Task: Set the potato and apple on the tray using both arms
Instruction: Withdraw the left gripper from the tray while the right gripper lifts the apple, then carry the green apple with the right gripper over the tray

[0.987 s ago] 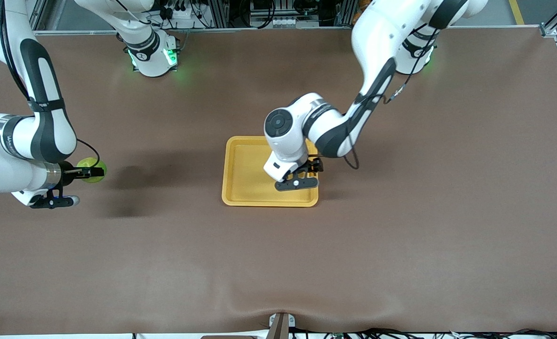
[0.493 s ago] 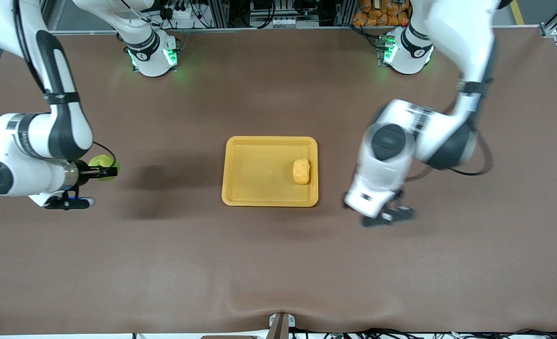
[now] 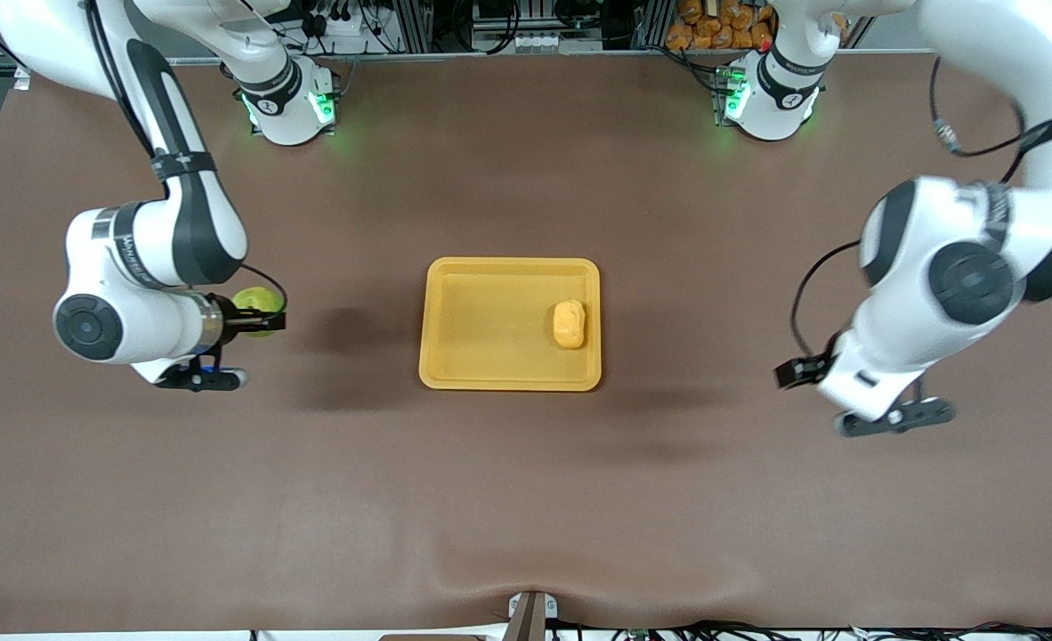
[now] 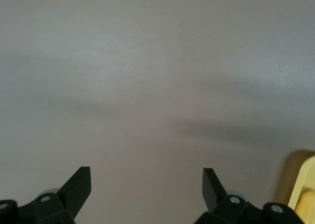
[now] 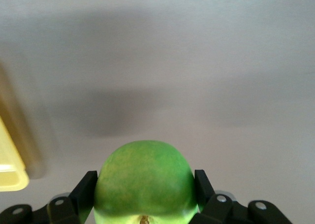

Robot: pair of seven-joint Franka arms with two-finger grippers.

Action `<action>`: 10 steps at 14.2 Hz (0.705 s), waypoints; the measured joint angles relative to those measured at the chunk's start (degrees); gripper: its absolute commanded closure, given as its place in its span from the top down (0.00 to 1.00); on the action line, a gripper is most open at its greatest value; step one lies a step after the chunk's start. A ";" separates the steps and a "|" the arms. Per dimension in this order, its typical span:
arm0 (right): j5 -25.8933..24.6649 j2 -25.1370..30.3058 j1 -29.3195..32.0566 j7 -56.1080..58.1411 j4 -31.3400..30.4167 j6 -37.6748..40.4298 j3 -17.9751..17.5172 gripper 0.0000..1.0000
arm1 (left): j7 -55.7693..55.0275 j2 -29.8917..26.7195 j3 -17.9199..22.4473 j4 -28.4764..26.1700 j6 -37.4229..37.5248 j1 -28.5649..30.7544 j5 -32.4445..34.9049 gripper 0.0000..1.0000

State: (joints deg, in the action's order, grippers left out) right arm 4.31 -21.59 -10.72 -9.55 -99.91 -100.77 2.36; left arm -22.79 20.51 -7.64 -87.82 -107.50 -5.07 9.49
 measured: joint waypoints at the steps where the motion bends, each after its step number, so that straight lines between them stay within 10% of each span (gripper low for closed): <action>1: 0.17 0.01 -1.21 -1.54 0.25 -0.05 -0.05 0.00 | 0.60 -2.93 -0.01 -2.58 0.16 0.63 -0.29 1.00; 7: 2.58 -0.09 -9.27 -6.96 0.97 -3.59 -0.31 0.00 | 10.06 -20.88 -0.02 -20.11 2.01 3.25 -0.70 1.00; 10: 3.58 -1.62 -12.00 -7.51 0.96 -6.95 -0.33 0.00 | 18.23 -23.75 0.23 -19.76 5.10 6.60 -3.91 1.00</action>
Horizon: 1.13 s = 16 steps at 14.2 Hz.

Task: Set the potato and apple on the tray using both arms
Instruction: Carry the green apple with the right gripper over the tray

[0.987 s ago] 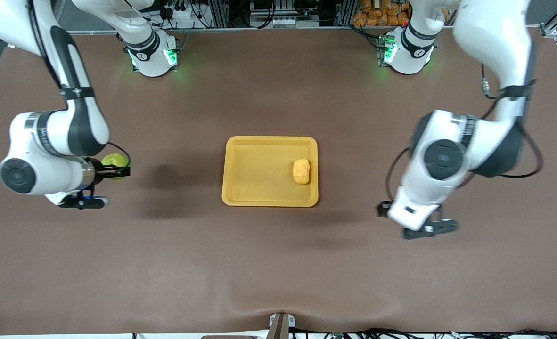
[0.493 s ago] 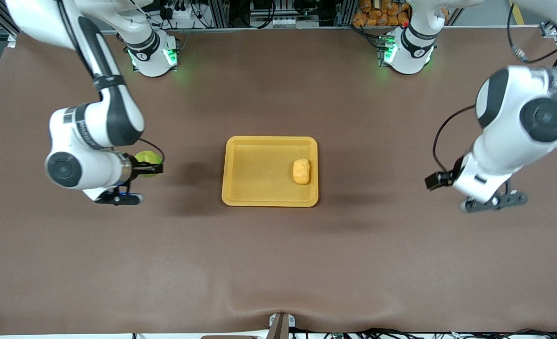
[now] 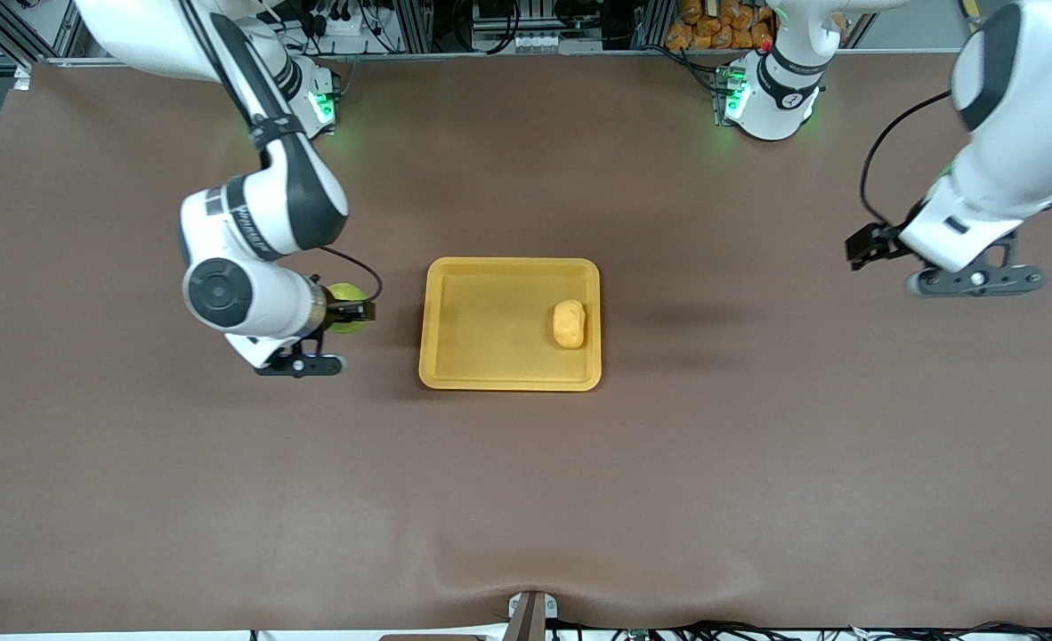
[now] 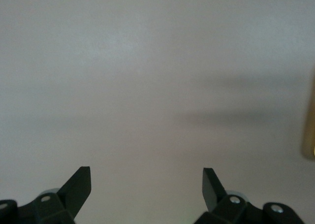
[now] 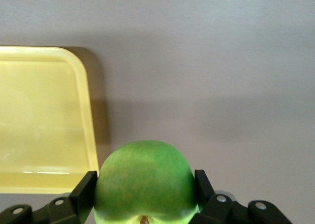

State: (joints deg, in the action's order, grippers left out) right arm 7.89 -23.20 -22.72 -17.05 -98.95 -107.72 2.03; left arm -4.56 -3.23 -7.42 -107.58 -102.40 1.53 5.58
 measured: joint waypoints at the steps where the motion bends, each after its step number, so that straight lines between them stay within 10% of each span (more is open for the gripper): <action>1: 1.07 -0.94 -0.74 -0.24 -0.01 -1.30 0.00 0.00 | 2.68 -0.11 0.09 1.24 1.27 1.14 -1.16 1.00; 10: 3.95 -9.16 -9.42 -10.85 1.31 -10.18 -0.07 0.00 | 7.55 4.26 -0.80 18.58 14.87 0.86 -3.58 1.00; 16: 4.12 -12.05 -12.39 -15.85 3.21 -12.67 -0.19 0.00 | 4.18 5.71 -2.78 19.23 16.31 0.85 -3.72 1.00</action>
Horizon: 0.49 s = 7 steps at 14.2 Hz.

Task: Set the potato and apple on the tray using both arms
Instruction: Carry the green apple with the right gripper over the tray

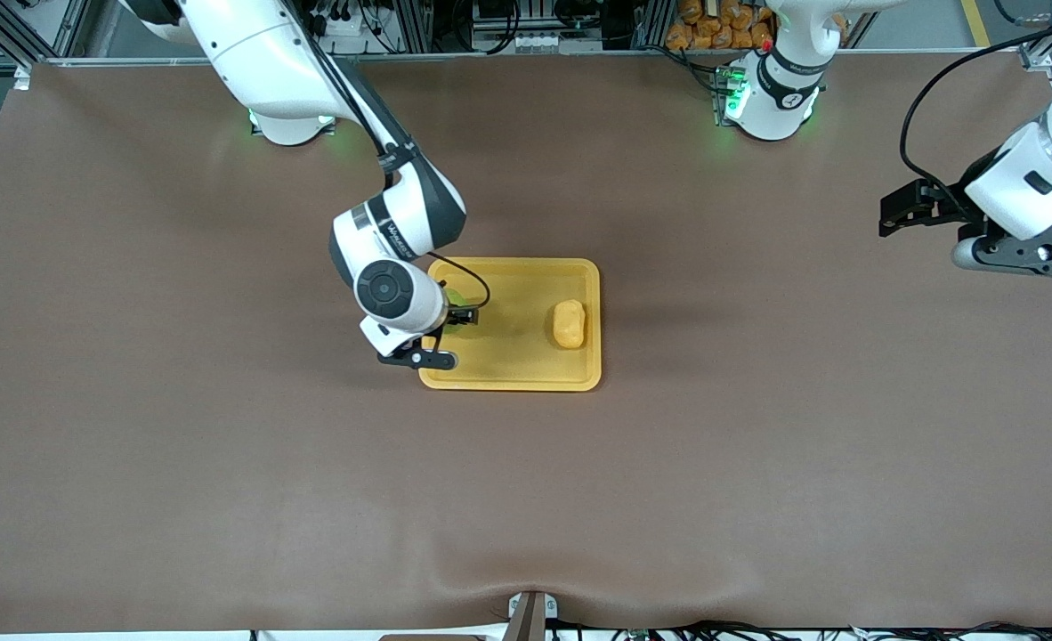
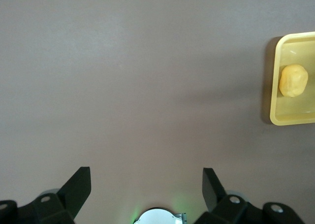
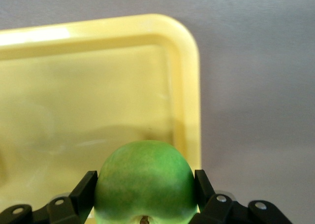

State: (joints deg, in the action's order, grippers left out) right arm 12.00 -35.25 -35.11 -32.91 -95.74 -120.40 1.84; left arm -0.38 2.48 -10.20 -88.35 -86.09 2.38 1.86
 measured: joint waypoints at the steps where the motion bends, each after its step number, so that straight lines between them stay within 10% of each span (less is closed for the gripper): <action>1: 0.00 -0.67 -0.42 -0.29 0.14 -0.88 -0.01 0.00 | 0.00 -0.02 -0.08 0.00 0.06 -0.01 0.00 1.00; 4: 0.00 -2.02 -0.78 -0.50 0.35 -1.62 0.01 0.04 | 0.00 -0.11 -0.18 0.01 0.69 -0.13 0.00 1.00; 5: 0.00 -2.25 -0.78 -0.57 0.39 -1.67 0.04 0.25 | 0.00 -0.25 -0.20 0.00 0.82 -0.24 0.00 1.00; 7: 0.01 -2.60 -0.78 -0.83 0.50 -2.08 0.05 1.00 | 0.00 -0.79 -0.18 -0.03 0.99 -0.44 0.00 1.00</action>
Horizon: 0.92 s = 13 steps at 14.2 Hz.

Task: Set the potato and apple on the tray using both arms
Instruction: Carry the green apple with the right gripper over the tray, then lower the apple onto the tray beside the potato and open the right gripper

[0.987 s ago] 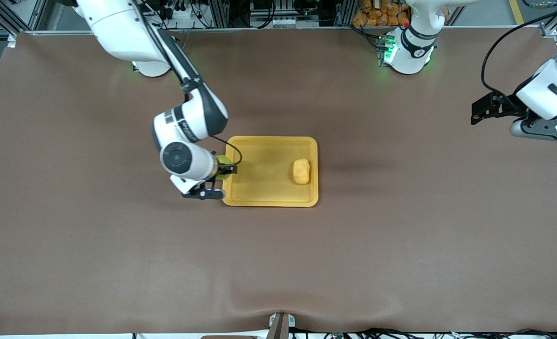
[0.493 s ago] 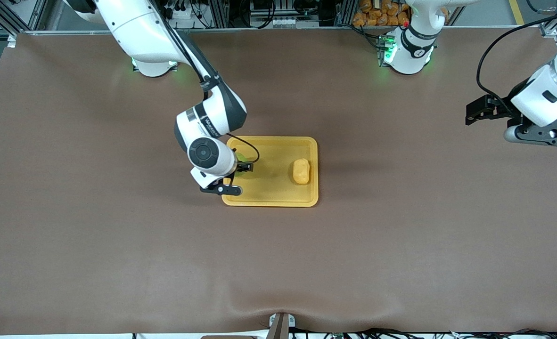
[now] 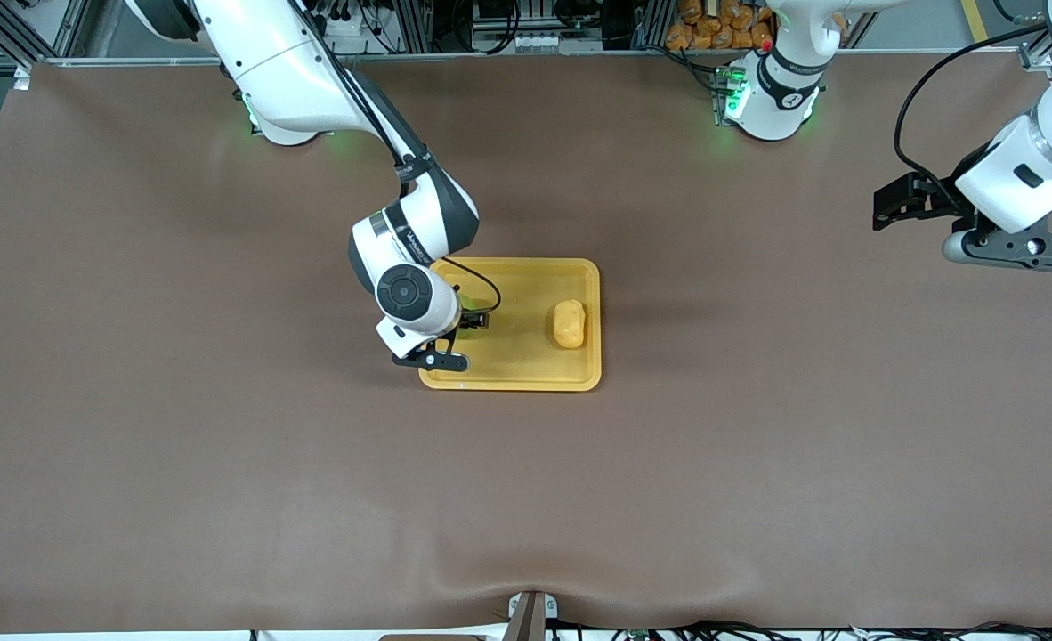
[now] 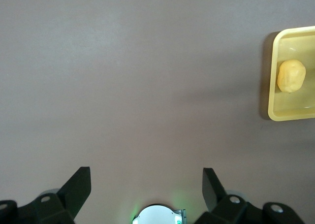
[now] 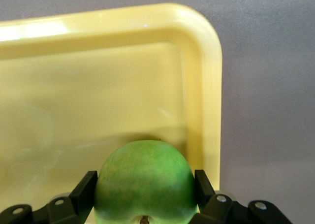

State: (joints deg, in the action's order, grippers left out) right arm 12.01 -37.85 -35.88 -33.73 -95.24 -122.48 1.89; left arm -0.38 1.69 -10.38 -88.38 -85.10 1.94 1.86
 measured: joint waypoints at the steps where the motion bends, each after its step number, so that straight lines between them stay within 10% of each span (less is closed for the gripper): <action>1: 0.00 0.00 0.00 -0.54 0.05 0.00 0.00 1.00 | 0.00 -0.38 0.05 -0.23 0.04 -0.17 0.00 1.00; 8: 0.00 -0.05 0.12 -1.05 1.71 1.03 0.27 1.00 | 0.97 -6.65 2.33 -9.00 -5.44 -1.88 0.00 1.00; 13: -0.08 0.74 3.12 -0.21 11.05 15.91 1.21 1.00 | 3.56 -7.22 2.93 -9.25 -5.75 -1.00 0.01 1.00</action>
State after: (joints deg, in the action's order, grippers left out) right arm 11.93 -37.12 -32.76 -33.94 -84.20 -106.57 3.10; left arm 3.18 -5.53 -7.45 -97.64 -90.85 0.94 1.86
